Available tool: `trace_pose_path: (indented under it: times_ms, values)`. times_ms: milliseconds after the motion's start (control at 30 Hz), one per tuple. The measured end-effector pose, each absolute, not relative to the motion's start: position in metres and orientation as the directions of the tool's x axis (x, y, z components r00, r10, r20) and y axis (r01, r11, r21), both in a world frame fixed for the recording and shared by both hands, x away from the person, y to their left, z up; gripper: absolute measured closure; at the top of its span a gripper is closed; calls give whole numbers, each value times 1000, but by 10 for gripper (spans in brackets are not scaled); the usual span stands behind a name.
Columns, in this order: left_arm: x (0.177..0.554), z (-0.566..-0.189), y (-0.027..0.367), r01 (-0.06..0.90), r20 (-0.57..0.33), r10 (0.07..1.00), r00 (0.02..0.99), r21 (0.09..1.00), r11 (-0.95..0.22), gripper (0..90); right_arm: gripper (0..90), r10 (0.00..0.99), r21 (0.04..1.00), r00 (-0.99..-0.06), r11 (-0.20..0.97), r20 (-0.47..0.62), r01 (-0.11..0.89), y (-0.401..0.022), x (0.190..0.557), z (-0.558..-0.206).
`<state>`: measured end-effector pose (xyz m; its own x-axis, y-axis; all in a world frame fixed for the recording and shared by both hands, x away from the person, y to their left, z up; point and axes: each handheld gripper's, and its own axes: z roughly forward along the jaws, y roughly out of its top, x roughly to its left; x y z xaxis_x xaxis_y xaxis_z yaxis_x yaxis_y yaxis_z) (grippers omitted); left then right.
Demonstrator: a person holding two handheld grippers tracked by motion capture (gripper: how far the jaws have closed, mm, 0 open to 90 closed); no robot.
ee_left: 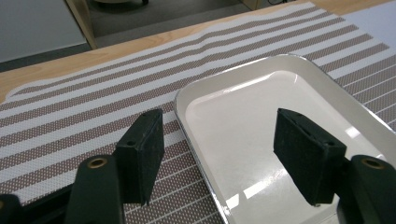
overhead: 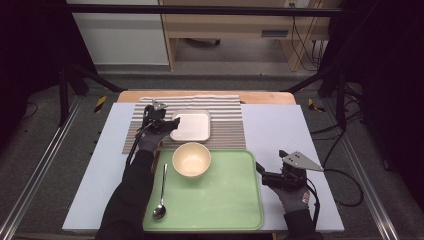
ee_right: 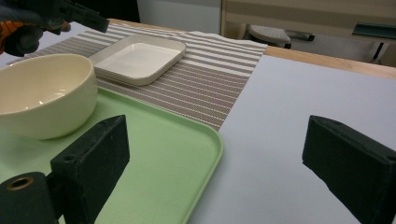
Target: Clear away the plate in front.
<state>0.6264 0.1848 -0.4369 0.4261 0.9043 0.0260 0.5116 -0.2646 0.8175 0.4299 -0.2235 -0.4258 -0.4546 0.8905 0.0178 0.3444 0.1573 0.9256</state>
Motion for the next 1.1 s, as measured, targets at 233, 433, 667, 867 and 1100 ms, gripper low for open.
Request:
trace_pose_path:
  times_ms: [233,433,667,867,1100]
  values:
    - [631,-445,186,535,10,903,429,803,-263,365,77,890,924,-456,157,20,348,-222,430,-426]
    - [633,-451,185,550,8,903,430,790,-269,418,77,891,924,-454,156,22,349,-222,430,-427]
    - [635,-460,185,583,12,912,411,765,-273,518,77,890,923,-455,164,14,349,-222,431,-427]
    - [635,-467,193,609,-15,917,399,751,-254,614,77,890,922,-455,162,17,352,-223,431,-428]
    - [636,-470,195,628,-35,917,396,740,-243,685,77,890,921,-456,163,17,353,-222,431,-428]
